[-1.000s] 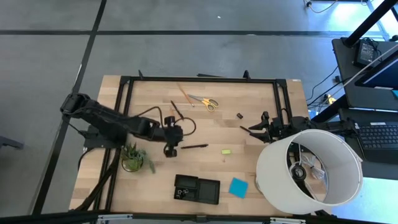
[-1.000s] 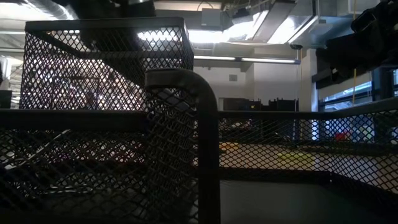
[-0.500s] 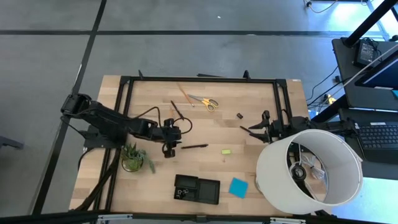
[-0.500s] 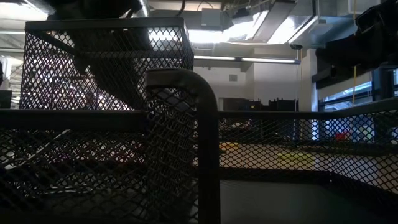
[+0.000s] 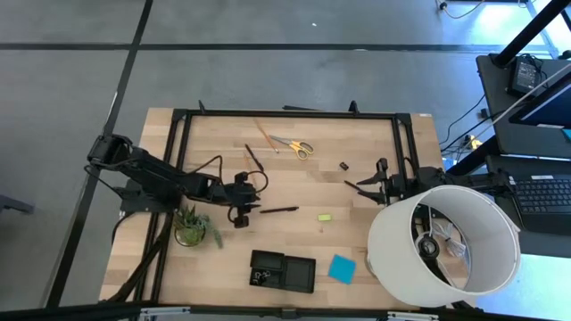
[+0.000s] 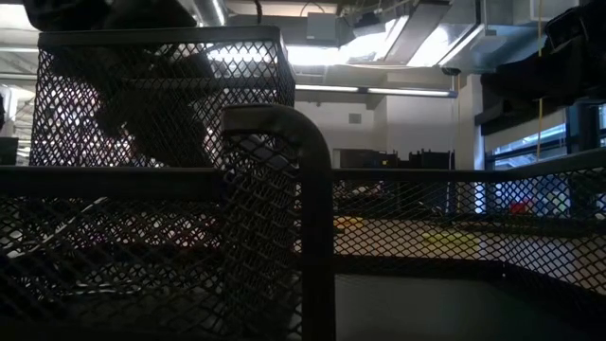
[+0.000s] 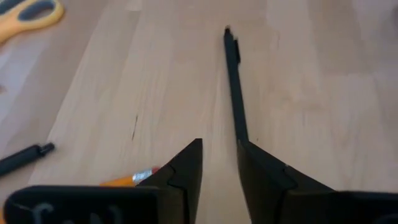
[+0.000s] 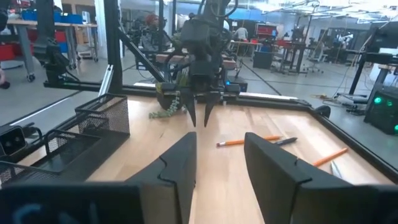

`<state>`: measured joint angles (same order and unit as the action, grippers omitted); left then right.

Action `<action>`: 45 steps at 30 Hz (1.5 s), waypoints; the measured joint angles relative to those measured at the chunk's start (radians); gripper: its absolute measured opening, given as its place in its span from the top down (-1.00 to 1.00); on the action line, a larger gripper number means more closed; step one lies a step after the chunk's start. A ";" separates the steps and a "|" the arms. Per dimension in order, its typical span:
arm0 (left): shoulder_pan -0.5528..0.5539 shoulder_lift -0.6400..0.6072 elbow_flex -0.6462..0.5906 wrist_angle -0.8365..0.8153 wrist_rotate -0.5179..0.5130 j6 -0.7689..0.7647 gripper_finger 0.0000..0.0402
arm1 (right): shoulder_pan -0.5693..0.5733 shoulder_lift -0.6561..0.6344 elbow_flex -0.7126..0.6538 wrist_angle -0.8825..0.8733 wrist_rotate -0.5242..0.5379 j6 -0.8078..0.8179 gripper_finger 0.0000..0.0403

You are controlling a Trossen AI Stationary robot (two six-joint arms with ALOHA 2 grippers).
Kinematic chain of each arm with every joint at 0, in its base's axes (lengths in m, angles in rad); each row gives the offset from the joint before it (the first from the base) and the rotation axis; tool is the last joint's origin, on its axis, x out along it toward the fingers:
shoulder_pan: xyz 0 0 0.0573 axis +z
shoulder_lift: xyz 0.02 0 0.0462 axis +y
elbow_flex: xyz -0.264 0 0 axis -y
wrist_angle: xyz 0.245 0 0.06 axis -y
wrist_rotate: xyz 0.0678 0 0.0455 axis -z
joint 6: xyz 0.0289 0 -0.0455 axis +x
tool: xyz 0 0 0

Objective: Pick and place office supplies into organizer
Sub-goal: Put the bottom black pen into the black desk organizer

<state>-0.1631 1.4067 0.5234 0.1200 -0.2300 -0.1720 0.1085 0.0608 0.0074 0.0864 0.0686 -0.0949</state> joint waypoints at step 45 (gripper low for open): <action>-0.079 0.278 -0.001 0.187 -0.066 -0.096 0.91 | 0.000 0.000 0.000 -0.008 -0.002 0.022 0.32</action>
<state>-0.2420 1.6852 0.5220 0.3069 -0.2958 -0.2678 0.1085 0.0608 0.0074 0.0787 0.0669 -0.0730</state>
